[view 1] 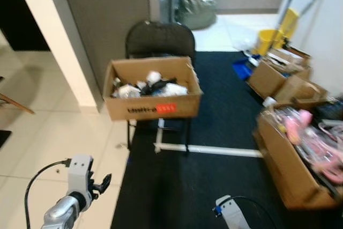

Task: Picking trash to rubbish bin

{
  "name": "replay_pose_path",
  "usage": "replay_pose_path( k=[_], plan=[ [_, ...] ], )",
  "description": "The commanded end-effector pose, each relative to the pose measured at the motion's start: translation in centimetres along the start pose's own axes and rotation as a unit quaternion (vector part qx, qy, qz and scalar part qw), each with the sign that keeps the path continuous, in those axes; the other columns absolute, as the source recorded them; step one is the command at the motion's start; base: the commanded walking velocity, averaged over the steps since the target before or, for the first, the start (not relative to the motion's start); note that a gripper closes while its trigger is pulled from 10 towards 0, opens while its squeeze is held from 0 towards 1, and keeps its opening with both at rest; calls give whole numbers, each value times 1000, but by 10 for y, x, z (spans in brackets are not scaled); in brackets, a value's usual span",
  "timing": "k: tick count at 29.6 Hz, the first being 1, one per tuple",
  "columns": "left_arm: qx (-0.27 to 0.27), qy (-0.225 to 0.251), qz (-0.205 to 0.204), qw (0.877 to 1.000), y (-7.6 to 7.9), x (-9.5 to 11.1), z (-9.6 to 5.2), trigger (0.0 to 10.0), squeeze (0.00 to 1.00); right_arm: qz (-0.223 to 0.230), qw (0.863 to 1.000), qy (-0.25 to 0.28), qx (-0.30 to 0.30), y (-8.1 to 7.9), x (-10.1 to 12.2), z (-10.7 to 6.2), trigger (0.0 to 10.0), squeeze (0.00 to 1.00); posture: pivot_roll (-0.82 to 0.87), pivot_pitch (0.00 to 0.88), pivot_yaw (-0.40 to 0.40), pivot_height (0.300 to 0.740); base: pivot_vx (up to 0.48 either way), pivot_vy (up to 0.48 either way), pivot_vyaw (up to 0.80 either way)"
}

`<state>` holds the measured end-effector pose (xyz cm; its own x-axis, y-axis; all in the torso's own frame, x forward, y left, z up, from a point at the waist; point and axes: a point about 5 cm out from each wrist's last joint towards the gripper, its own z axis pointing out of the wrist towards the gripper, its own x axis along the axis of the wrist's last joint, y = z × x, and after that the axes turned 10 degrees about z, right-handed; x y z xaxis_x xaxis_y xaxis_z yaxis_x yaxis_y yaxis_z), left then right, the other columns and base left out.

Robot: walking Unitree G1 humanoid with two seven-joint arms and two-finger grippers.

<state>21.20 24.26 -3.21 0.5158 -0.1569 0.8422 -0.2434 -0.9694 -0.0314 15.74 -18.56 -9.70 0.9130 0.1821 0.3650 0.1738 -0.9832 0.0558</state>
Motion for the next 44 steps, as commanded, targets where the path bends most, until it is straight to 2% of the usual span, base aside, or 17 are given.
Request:
replay_pose_path(
  k=[1,7,8,12,17,24,44],
  plan=[
    [23,-21,-19,999,-9,-13,-9,10000,0,-1,1000,0,11,-5,1,1,10000,0,87,27,40,740,-480,0,0],
    [43,-66,-49,996,-9,-37,-18,10000,0,1,1000,2,11,-5,1,1,10000,0,84,29,41,740,-480,0,0],
    [51,-85,-71,992,-7,-48,-23,10000,0,2,1000,2,12,-6,2,1,10000,0,84,29,43,740,-480,0,0],
    [57,-106,-88,989,-3,-59,-27,10000,0,4,1000,2,12,-6,1,1,10000,0,80,30,48,740,-480,0,0],
    [90,-160,-152,971,6,-89,-44,10000,0,6,1000,0,14,-7,0,1,10000,0,80,30,46,740,-480,0,0],
    [101,-188,-185,959,14,-104,-54,10000,0,5,1000,0,13,-7,-1,1,10000,0,80,28,45,740,-414,0,0],
    [101,-235,-219,942,37,-125,-64,10000,0,5,1000,1,11,-6,-1,1,10000,0,66,25,42,740,-394,0,0]
  ],
)
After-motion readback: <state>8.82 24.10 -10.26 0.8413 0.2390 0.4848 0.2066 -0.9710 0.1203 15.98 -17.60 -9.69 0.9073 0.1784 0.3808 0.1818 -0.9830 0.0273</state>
